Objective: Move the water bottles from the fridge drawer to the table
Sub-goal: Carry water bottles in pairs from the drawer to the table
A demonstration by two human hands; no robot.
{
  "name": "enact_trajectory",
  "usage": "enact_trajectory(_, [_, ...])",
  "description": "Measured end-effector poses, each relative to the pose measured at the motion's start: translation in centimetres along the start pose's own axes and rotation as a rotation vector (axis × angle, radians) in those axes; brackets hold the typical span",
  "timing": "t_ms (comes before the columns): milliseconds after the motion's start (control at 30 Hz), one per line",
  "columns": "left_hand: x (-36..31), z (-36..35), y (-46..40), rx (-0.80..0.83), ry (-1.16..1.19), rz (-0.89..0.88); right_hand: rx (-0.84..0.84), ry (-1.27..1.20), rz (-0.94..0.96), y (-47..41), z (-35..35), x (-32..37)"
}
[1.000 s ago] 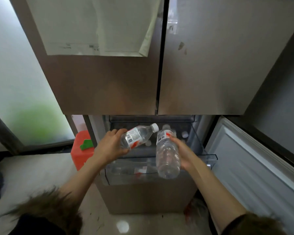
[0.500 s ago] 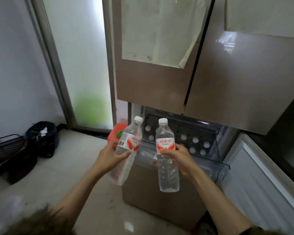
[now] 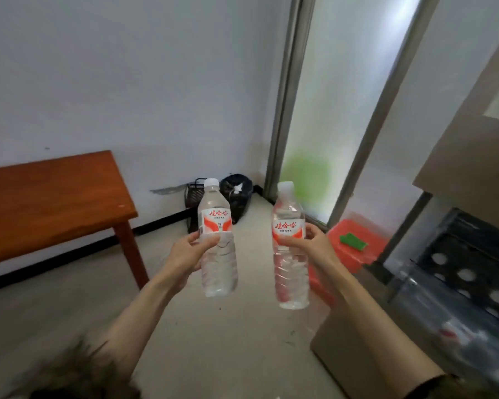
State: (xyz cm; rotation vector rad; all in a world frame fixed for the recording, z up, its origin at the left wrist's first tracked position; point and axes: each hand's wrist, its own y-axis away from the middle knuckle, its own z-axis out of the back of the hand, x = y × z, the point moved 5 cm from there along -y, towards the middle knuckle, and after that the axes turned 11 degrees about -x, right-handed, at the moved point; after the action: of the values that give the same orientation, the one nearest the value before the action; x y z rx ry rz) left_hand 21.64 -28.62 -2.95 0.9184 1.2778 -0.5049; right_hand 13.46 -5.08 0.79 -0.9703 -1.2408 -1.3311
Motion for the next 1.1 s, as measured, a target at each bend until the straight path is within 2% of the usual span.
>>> enact_trajectory(167, [-1.1,14.1,-5.4,-0.178,0.069,0.031,0.146,0.071,0.07,-2.2,-15.8,1.5])
enact_trajectory(367, [-2.8,27.2,-11.0,-0.35,-0.038,-0.04,0.281,0.076,0.084,-4.1,-31.3,3.3])
enact_trajectory(567, [-3.2,33.9,-16.5,-0.436,-0.151,-0.114,0.38,0.151,0.143,-6.8,-42.3,4.3])
enact_trajectory(1100, [-6.7,49.5,-42.2,-0.586,-0.319,0.023,0.61,0.355,0.235,-24.3,-73.2,6.8])
